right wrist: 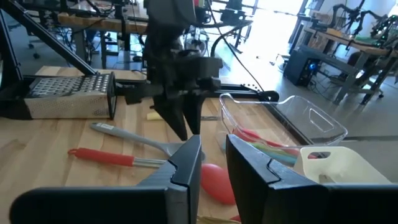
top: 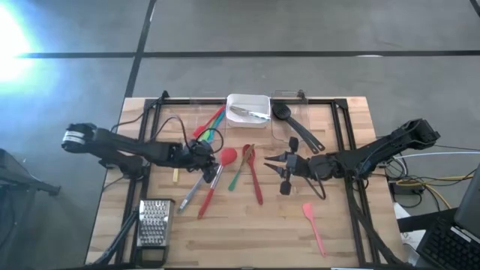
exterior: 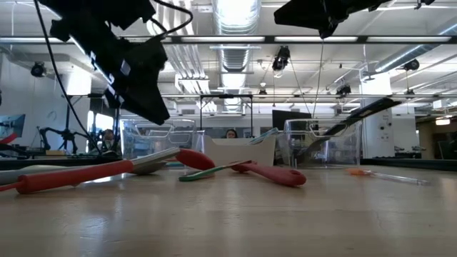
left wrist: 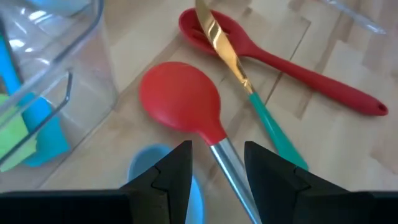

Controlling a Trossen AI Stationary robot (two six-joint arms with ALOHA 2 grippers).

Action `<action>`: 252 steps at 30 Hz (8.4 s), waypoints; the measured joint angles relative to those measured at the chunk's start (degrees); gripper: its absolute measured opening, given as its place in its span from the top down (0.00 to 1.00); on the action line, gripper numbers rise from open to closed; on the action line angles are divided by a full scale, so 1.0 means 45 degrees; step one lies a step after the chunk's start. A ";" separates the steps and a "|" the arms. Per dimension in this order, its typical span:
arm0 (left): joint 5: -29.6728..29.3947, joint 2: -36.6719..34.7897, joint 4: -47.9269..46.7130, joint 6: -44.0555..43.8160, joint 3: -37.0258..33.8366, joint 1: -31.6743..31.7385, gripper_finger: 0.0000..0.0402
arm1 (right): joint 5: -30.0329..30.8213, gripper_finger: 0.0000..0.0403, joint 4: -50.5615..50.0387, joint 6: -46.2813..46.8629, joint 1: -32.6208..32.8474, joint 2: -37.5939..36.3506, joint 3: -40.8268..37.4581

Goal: Pick & Place Kitchen Items
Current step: Put the left red serving spoon into the right transparent bin

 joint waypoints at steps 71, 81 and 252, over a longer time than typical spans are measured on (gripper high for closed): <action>0.1371 -0.0876 0.6784 0.4424 0.0343 -0.0252 0.90 | -0.0074 0.84 0.0496 0.0750 -0.0058 0.0089 0.0005; 0.4008 -0.0191 1.1696 0.8179 0.0407 -0.0213 0.90 | -0.0783 0.78 0.3272 0.0123 -0.0059 0.1971 0.0000; -0.1368 -0.2539 0.4185 0.8298 0.1684 0.0458 0.41 | -0.7123 0.89 -2.4185 0.4143 -1.1858 0.8589 1.1341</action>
